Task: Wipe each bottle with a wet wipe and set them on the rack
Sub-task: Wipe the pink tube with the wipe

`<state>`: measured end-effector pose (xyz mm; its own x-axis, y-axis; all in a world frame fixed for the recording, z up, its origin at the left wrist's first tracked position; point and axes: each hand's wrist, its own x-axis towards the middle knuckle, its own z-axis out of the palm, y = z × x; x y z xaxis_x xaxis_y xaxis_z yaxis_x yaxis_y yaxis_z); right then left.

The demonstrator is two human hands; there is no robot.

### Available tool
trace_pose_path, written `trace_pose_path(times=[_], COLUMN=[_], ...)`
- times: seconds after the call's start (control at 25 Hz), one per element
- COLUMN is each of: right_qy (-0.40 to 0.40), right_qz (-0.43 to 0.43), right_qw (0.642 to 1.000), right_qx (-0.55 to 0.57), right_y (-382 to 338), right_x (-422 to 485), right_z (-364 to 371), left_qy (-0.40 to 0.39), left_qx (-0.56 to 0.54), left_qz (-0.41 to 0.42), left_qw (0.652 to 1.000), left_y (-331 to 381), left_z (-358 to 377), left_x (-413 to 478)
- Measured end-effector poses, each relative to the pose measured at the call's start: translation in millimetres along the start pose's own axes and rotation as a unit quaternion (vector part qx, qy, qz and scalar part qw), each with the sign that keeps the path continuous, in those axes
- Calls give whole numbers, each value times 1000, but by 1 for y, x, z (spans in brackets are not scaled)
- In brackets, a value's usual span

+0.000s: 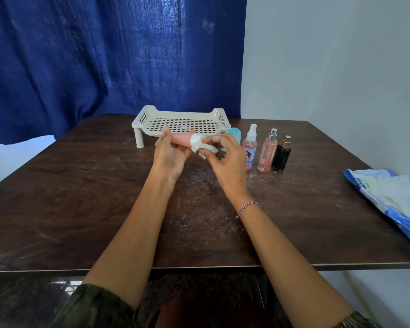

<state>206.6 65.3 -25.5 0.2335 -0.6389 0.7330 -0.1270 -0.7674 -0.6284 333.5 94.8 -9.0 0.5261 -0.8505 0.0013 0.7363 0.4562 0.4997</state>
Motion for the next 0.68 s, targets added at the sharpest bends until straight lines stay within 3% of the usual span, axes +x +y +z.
trace_pose_path(times=[0.12, 0.28, 0.52, 0.68], right_qy=[22, 11, 84, 76], right_qz=[17, -3, 29, -19], right_qw=[1000, 1000, 996, 996], right_qx=[4, -19, -28, -33], right_y=[2, 1, 1, -2], right_x=[0, 2, 4, 2], right_z=[-1, -1, -6, -6], left_qy=[-45, -41, -56, -54], left_qx=[41, 39, 53, 62], left_qz=[-24, -16, -44, -34], left_qw=[998, 998, 996, 996], left_y=[-3, -2, -6, -6], left_z=[1, 1, 1, 2], left_x=[-3, -2, -2, -1])
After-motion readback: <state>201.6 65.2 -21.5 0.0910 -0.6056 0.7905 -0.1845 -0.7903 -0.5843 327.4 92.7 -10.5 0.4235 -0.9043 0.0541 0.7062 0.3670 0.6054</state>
